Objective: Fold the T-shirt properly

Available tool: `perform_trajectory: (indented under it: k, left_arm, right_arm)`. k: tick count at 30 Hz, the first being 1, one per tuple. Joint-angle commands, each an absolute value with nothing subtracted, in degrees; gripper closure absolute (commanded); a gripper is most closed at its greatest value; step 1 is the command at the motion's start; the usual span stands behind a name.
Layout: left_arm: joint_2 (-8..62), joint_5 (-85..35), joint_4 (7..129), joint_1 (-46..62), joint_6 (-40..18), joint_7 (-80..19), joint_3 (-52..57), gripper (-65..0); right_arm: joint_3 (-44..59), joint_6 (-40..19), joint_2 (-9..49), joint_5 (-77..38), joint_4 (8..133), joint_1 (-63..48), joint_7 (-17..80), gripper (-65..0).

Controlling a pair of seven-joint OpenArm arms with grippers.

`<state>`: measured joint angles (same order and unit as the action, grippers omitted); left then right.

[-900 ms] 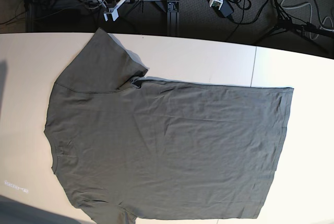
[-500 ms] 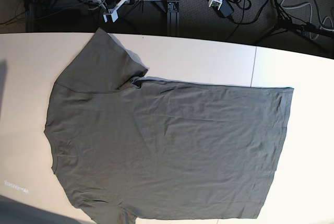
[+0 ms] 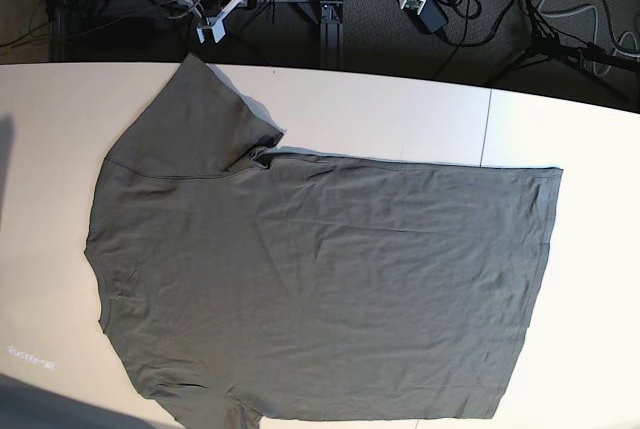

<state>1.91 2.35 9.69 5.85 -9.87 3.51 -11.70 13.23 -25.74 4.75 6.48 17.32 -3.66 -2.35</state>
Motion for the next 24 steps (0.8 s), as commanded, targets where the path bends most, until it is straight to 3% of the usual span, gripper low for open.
perform_trajectory:
  k: [1, 10, 13, 19, 24]
  left_arm:
    - [2.0, 2.4, 9.9, 5.9, -11.2, 4.1, -11.7, -18.5]
    - [2.8, 2.2, 13.7, 7.9, -14.5, 1.0, -11.7, -18.5]
    - [4.4, -0.8, 19.2, 10.9, -20.5, 1.0, -11.6, -18.5]
    - [9.2, -7.8, 37.4, 20.6, -40.0, 1.0, -10.6, -18.5]
    - [11.7, -14.4, 55.4, 30.4, -40.0, 1.0, -4.8, -18.5]
  right_arm:
    - [13.2, -27.9, 5.1, 6.5, 17.7, -3.7, -3.0, -21.9]
    - [13.2, -28.3, 6.9, 6.5, 19.6, -5.8, -3.0, -21.9]
    - [13.2, -28.6, 8.5, 6.5, 23.0, -9.1, -2.4, -21.9]
    - [12.4, -30.4, 13.0, 3.8, 32.7, -19.2, -2.3, -21.9]
    - [12.1, -31.6, 17.5, -5.9, 45.1, -29.6, -0.5, -21.9]
